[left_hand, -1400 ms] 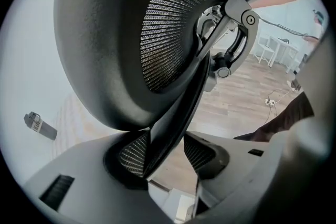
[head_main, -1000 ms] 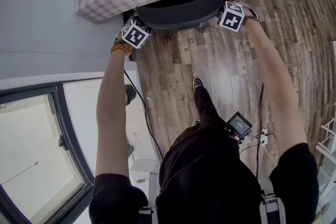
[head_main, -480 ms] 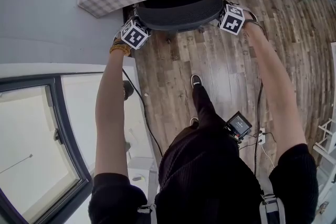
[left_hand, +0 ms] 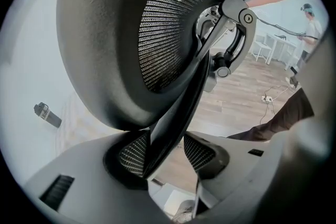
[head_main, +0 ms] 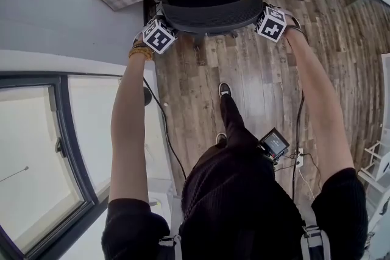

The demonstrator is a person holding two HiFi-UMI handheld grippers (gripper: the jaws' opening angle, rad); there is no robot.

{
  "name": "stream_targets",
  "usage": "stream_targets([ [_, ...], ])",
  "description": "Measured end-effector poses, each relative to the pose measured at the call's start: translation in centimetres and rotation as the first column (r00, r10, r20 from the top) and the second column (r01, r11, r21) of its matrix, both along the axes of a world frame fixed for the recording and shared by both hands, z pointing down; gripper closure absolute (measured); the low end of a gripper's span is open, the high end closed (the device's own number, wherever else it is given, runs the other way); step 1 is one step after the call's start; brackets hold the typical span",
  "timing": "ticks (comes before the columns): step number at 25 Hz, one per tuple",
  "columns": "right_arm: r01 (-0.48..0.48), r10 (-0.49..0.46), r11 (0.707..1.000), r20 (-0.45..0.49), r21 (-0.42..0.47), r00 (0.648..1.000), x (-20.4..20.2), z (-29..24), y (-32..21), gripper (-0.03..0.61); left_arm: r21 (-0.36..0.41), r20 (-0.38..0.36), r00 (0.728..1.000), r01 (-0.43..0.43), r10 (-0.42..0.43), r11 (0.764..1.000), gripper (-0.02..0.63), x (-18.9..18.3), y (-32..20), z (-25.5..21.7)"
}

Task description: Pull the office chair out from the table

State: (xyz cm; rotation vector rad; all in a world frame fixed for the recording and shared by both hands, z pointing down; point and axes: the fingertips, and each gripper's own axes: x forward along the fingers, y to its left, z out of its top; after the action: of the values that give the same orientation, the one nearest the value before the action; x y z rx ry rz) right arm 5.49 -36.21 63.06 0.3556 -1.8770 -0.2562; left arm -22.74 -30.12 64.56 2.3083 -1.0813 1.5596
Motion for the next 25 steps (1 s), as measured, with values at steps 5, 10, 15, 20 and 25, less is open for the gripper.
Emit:
stream_targets([
  [5, 0.002, -0.002, 1.000, 0.001, -0.001, 1.000, 0.1, 0.0, 2.5, 0.431, 0.010, -0.001, 1.000, -0.002, 0.002, 1.000, 0.402, 0.1, 2.4, 0.0],
  [10, 0.002, -0.002, 1.000, 0.004, -0.004, 1.000, 0.2, -0.2, 4.7, 0.431, 0.012, -0.001, 1.000, -0.010, 0.010, 1.000, 0.402, 0.2, 4.5, -0.2],
  [15, -0.002, 0.002, 1.000, 0.003, 0.000, 1.000, 0.5, -0.2, 7.3, 0.431, 0.012, 0.002, 1.000, -0.009, 0.009, 1.000, 0.402, 0.5, 7.0, -0.2],
  [20, -0.007, 0.007, 1.000, 0.003, 0.007, 1.000, 1.1, -0.4, 9.8, 0.431, 0.021, 0.000, 1.000, -0.013, 0.012, 1.000, 0.402, 1.1, 9.5, -0.4],
  [25, -0.010, 0.010, 1.000, 0.002, 0.006, 1.000, 1.7, -0.4, 12.7, 0.431, 0.021, 0.000, 1.000, -0.016, 0.016, 1.000, 0.402, 1.7, 12.3, -0.4],
])
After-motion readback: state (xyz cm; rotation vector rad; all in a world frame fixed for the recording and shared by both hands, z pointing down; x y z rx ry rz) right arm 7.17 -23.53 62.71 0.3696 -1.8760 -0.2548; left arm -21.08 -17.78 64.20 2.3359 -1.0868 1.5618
